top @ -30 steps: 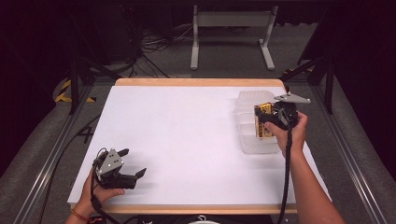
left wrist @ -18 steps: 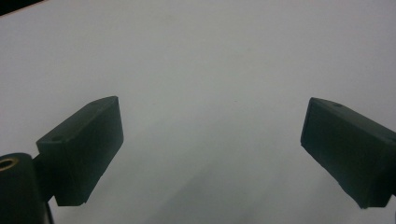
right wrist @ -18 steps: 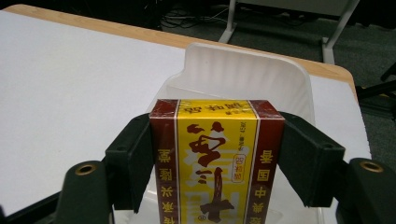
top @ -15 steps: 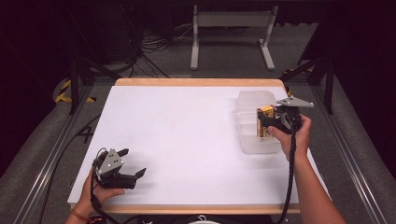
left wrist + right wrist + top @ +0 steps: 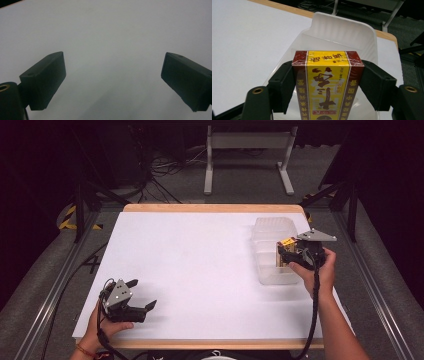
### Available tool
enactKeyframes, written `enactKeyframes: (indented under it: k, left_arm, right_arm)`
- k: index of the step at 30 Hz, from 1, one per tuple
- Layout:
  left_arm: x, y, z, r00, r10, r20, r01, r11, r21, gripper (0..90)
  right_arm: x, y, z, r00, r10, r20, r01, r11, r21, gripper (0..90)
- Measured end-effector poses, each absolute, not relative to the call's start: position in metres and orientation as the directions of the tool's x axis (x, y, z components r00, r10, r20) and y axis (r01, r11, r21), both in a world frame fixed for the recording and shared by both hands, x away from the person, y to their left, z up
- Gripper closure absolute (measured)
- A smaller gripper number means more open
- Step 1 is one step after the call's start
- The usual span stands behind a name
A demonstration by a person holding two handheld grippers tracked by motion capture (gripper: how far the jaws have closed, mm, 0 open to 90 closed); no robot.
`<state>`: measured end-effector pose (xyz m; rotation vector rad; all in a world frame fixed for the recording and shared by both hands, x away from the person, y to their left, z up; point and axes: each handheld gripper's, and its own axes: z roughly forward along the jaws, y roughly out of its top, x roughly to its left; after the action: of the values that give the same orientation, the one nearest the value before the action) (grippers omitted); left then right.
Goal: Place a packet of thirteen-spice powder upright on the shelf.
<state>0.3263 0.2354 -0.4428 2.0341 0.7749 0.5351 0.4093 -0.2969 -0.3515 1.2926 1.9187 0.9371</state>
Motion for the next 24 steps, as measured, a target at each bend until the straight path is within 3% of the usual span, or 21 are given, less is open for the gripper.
enactKeyframes:
  k: [24]
  left_arm:
    - [0.326, 0.236, -0.442, 0.713, 0.696, 0.084, 0.319, -0.429, 0.845, 6.4]
  right_arm:
    - [0.398, -0.310, -0.363, -0.333, 0.935, -0.124, 0.470, 0.278, 0.838, 30.4]
